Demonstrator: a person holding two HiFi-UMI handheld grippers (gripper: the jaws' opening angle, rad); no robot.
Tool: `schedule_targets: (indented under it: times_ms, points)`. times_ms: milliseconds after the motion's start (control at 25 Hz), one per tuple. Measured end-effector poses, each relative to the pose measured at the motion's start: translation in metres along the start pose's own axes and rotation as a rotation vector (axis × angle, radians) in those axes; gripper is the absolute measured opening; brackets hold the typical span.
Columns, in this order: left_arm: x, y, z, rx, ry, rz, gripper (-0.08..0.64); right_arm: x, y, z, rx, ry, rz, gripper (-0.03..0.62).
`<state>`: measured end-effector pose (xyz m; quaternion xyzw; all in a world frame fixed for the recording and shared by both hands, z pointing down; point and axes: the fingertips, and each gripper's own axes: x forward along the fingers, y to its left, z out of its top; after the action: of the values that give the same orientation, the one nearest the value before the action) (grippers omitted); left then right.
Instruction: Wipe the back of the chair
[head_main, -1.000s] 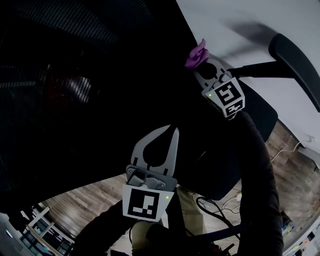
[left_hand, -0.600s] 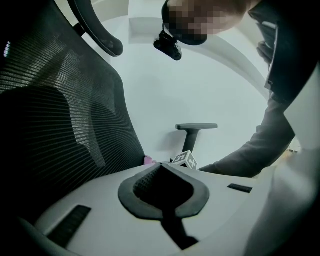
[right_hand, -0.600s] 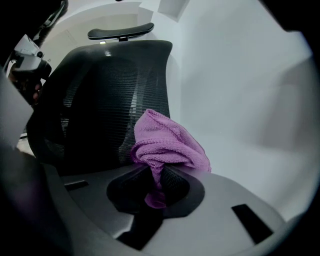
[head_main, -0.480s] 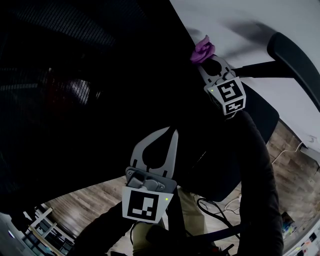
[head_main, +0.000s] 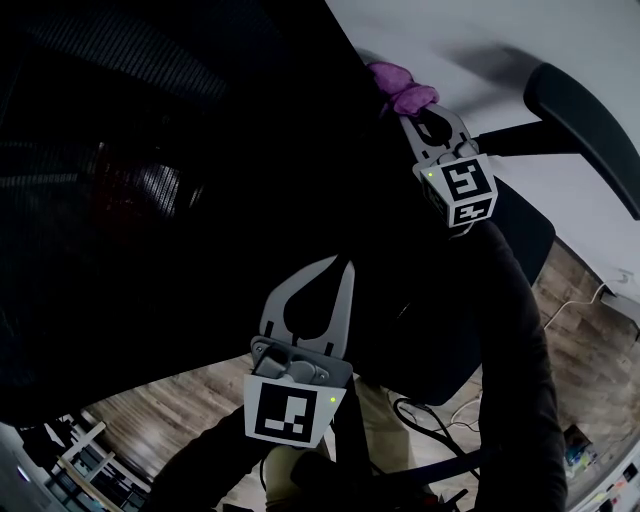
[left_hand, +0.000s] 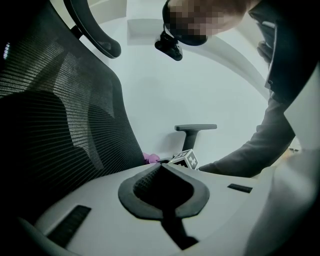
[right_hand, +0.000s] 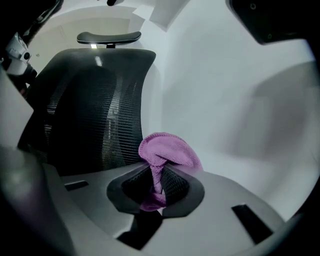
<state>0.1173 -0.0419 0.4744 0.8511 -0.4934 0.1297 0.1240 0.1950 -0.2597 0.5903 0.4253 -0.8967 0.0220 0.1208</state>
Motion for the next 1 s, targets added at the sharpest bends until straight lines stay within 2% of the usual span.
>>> schedule_targets:
  times_ms: [440, 800, 920, 1000]
  points:
    - [0.000, -0.012, 0.004, -0.007, -0.029, -0.020, 0.009, -0.031, 0.012, 0.010, -0.004, -0.029, 0.004, 0.044]
    - [-0.018, -0.029, 0.029, -0.017, -0.062, -0.037, 0.009, -0.089, 0.053, 0.057, 0.012, -0.074, 0.035, 0.044]
    - [-0.022, -0.033, 0.038, -0.009, -0.067, -0.036, 0.009, -0.114, 0.071, 0.078, 0.005, -0.126, 0.072, 0.044]
    - [-0.023, -0.034, 0.042, 0.002, -0.070, -0.031, 0.009, -0.129, 0.082, 0.085, 0.023, -0.123, 0.086, 0.044]
